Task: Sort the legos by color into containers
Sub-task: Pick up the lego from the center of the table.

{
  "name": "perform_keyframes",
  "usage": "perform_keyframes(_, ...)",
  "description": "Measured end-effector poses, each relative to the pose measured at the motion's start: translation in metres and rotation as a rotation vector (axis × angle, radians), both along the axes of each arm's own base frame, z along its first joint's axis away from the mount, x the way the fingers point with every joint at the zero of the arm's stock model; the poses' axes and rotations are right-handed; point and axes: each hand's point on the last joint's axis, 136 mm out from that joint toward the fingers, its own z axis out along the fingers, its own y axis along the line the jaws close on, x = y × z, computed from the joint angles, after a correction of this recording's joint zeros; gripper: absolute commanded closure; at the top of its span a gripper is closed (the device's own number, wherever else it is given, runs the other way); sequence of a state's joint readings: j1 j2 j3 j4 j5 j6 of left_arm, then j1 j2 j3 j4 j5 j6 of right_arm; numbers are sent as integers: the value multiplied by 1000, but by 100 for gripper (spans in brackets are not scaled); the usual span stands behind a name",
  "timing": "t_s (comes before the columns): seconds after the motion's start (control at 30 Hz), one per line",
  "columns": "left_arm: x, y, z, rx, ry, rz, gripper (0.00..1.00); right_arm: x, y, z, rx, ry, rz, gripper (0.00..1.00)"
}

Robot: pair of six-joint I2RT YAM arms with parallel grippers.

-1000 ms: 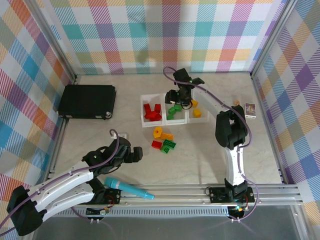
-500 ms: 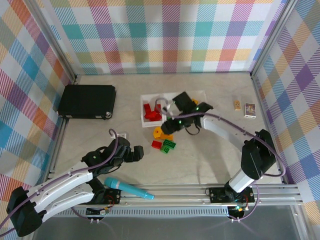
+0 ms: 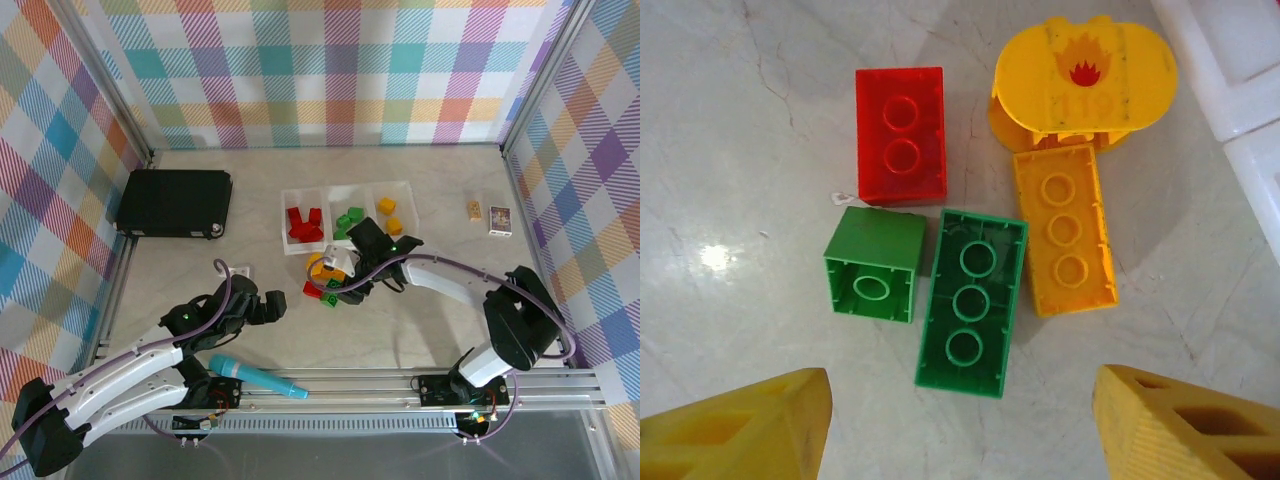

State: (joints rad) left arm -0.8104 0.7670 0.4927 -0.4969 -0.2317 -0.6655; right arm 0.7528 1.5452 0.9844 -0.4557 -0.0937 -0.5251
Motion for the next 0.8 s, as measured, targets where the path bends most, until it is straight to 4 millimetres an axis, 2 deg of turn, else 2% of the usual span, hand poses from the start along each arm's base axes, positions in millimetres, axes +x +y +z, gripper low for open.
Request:
perform_keyframes(0.17, 0, 3, 0, 4, 1, 14, 0, -4, -1, -24, -51, 17, 43, 33)
perform_keyframes(0.53, -6, 13, -4, -15, 2, 53, 0, -1, -8, -57, -145, 53, 39, 39)
perform_keyframes(0.8, -7, 15, -4, -8, 4, 60, 0, 12, -8, -60, -181, 25, 9, 52)
